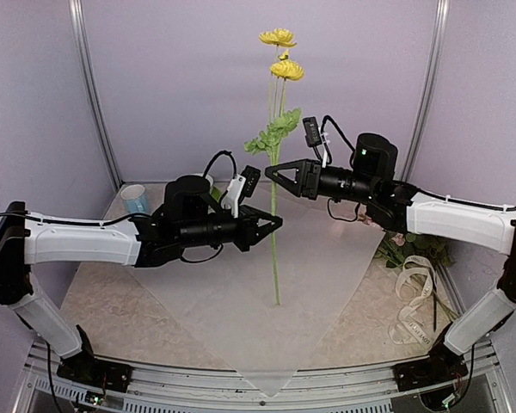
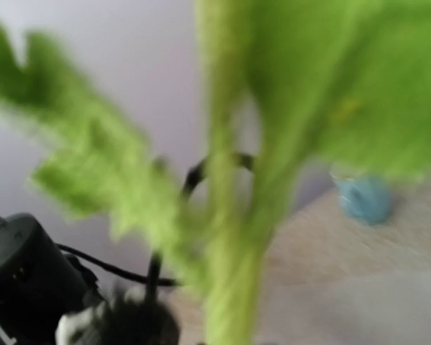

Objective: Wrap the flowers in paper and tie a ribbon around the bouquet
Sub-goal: Pass from the right arm to the left, then place the fake flower on the flattened wrapping paper.

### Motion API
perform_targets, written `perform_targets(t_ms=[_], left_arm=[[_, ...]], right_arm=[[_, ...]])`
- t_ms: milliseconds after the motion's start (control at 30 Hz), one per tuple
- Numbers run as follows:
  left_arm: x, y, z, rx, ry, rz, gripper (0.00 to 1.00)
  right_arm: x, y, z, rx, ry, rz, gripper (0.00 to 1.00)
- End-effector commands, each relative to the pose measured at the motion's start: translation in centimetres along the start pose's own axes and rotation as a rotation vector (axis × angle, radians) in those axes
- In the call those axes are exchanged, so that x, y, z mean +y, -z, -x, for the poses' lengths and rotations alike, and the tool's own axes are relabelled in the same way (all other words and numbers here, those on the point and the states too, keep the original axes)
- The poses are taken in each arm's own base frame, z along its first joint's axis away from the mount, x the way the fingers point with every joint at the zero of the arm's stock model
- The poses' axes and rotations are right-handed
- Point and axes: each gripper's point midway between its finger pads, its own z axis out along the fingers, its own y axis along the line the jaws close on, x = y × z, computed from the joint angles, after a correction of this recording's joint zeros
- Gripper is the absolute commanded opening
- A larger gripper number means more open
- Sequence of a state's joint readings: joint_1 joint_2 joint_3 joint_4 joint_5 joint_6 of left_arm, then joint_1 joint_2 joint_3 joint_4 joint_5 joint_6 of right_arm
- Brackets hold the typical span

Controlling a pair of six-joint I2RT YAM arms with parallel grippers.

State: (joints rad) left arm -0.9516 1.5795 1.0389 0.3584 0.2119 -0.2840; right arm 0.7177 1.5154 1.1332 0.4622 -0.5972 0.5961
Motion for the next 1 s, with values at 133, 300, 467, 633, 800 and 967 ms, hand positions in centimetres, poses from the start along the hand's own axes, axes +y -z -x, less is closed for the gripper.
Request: perform_targets(t_ms=[133, 300, 467, 633, 800, 967], left_arm=[[8.8, -0.1, -3.6, 0.135, 0.289, 0.194, 0.0], [12.3, -1.7, -5.9, 0.25, 0.271, 0.28, 0.0], [16.3, -1.3, -7.0, 0.257, 0.376, 0.36, 0.0], [18.0, -1.9, -9.1, 0.29, 0.458, 0.332, 0.0], [18.9, -3.5, -11.7, 0.399, 0.497, 0.3, 0.0], [20.6, -3.0, -12.9, 0.413, 0.531, 0.336, 0.01]], right_arm=[[-10.0, 7.6, 1.8, 0.072, 0.098, -0.621, 0.58], [-13.7, 14.6, 2.2, 0.07, 0.103, -0.878, 0.58], [-14.7, 17.6, 1.2, 0.129, 0.121, -1.007, 0.6], [-17.4, 21.9, 0.1, 0.265, 0.082, -1.235, 0.62], [-18.7, 24.0, -1.0, 0.334, 0.059, -1.309, 0.62], [-18.8, 23.9, -1.7, 0.347, 0.065, -1.296, 0.62]])
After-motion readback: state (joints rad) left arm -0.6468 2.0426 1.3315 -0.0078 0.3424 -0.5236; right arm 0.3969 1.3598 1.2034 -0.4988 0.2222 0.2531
